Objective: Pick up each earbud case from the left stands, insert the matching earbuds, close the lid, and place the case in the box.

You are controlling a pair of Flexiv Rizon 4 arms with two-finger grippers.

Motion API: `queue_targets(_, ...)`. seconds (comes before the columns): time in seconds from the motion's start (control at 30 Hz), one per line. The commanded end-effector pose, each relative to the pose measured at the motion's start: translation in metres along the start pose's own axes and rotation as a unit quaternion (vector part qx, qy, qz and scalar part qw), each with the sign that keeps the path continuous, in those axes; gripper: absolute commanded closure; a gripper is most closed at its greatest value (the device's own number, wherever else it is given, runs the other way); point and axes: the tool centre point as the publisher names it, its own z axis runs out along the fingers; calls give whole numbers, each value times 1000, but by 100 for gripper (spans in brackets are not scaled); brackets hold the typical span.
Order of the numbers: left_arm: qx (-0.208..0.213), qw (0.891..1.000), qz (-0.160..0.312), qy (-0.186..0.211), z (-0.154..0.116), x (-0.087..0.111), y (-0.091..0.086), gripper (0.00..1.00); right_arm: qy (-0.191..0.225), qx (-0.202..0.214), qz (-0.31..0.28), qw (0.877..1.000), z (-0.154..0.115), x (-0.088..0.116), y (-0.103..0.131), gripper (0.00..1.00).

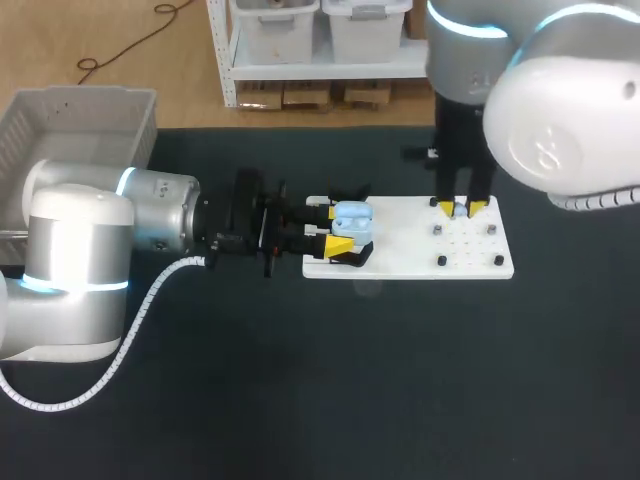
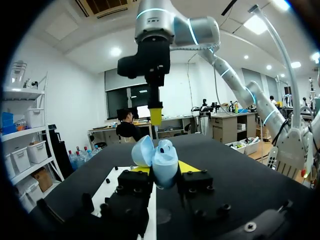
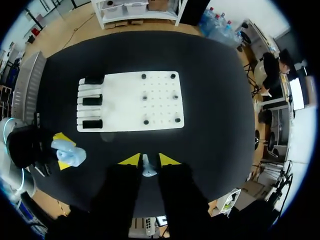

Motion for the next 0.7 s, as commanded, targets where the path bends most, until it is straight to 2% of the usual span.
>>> queue_targets(0.03,1,1000,0,0,0,1,1,100,-8,8,-18,1000,-18,5,12,100)
queue_targets(0.37,1,1000,0,0,0,1,1,100,-31,0,-98,995,-35,10,55,100)
queue_targets(0.7,1,1000,0,0,0,1,1,100,-38,-18,-152,987,-44,8,92,100)
